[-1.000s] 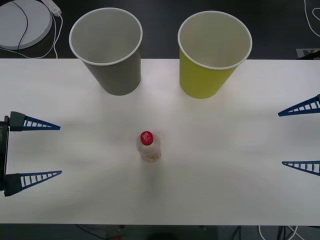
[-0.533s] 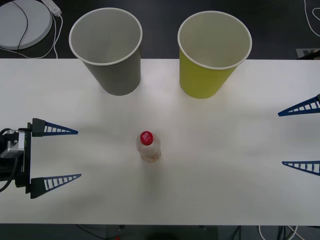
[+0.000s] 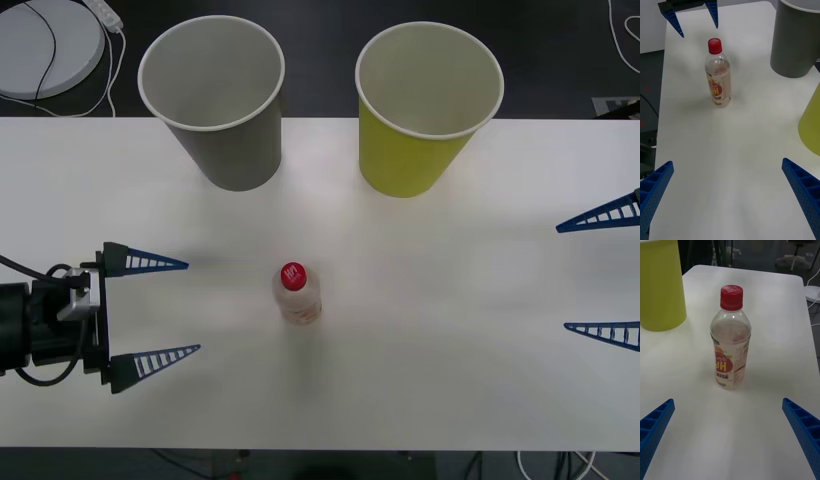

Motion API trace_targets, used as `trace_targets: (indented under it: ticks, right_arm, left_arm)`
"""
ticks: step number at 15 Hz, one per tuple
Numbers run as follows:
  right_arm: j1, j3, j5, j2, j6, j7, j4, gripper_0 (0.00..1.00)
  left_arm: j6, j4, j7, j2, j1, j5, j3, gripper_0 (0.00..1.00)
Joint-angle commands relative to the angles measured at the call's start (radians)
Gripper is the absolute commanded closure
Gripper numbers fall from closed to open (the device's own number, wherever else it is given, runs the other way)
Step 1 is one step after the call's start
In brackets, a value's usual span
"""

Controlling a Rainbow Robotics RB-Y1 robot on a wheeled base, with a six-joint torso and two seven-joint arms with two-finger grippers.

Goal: Put the can into the green bin and the plastic bottle into the gray bin

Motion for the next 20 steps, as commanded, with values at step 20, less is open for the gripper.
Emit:
trace_targets:
  ticks: [20]
  right_arm:
    - [0.0,0.0,0.0,0.0,0.0,0.0,0.0,0.0]
  left_arm:
    - [0.199,0.001,0.059,-0.294,-0.086,-0.247,-0.195,0.0]
